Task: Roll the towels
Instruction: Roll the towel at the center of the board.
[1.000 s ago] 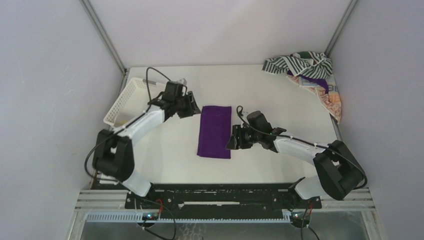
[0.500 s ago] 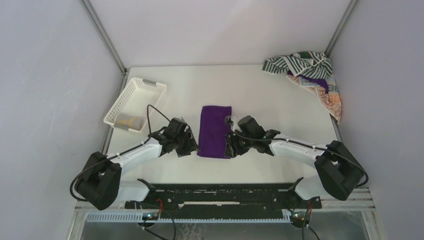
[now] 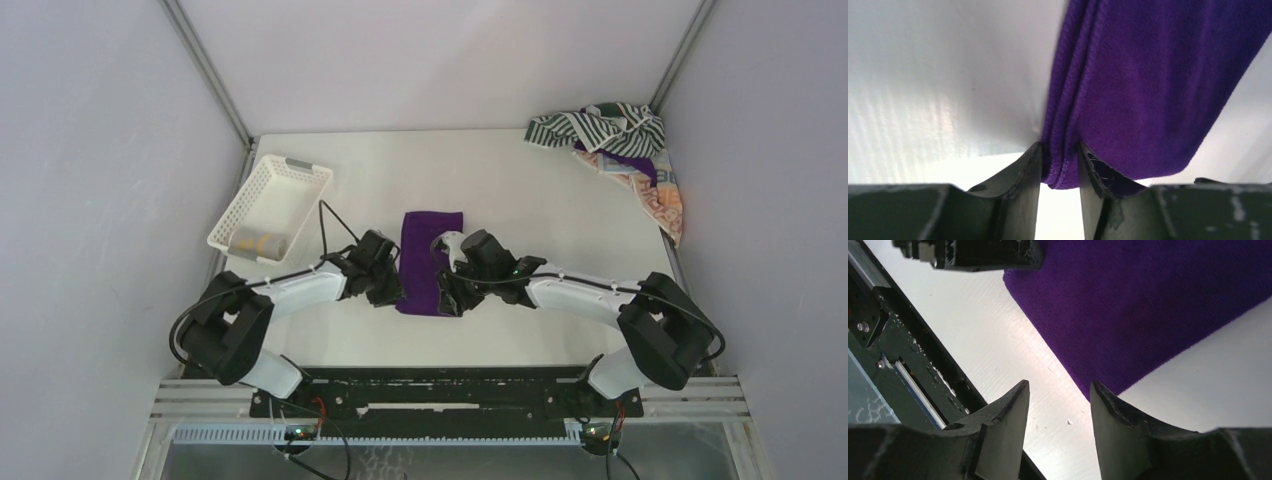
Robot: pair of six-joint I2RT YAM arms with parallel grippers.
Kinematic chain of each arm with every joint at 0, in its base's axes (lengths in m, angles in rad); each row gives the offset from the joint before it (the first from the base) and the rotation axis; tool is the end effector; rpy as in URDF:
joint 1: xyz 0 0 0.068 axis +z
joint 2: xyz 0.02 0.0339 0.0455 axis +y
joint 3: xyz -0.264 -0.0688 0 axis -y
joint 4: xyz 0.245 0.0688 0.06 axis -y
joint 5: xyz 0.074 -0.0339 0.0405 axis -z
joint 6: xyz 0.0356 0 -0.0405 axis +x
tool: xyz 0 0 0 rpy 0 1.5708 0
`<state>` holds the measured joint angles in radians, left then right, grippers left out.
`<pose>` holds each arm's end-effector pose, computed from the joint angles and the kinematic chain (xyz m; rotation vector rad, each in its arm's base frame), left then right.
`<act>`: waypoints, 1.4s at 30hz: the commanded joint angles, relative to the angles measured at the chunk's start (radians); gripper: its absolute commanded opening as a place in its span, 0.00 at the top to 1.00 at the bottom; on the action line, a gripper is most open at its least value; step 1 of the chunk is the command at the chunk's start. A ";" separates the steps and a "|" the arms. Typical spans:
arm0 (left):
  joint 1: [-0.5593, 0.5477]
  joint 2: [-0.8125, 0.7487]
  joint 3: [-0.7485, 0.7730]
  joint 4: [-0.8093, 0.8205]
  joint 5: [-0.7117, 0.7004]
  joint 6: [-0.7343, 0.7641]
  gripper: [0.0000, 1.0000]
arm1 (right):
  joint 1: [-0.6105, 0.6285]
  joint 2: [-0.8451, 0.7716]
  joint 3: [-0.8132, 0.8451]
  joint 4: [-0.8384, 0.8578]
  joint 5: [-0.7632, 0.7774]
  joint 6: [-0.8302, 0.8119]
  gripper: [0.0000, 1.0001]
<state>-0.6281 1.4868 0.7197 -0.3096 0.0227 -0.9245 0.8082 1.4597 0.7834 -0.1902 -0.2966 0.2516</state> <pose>0.2163 -0.1580 0.1532 -0.3997 2.7307 -0.5100 0.1923 0.2164 0.1870 -0.8390 2.4246 0.8060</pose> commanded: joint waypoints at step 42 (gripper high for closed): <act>0.252 -0.262 -0.208 0.121 0.166 -0.100 0.39 | 0.273 0.358 0.286 -0.133 0.367 -0.319 0.66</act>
<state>-0.3794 1.2423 0.5354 -0.2558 0.1616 -0.9623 1.0664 1.7874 1.0481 -0.3042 0.0635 -0.0628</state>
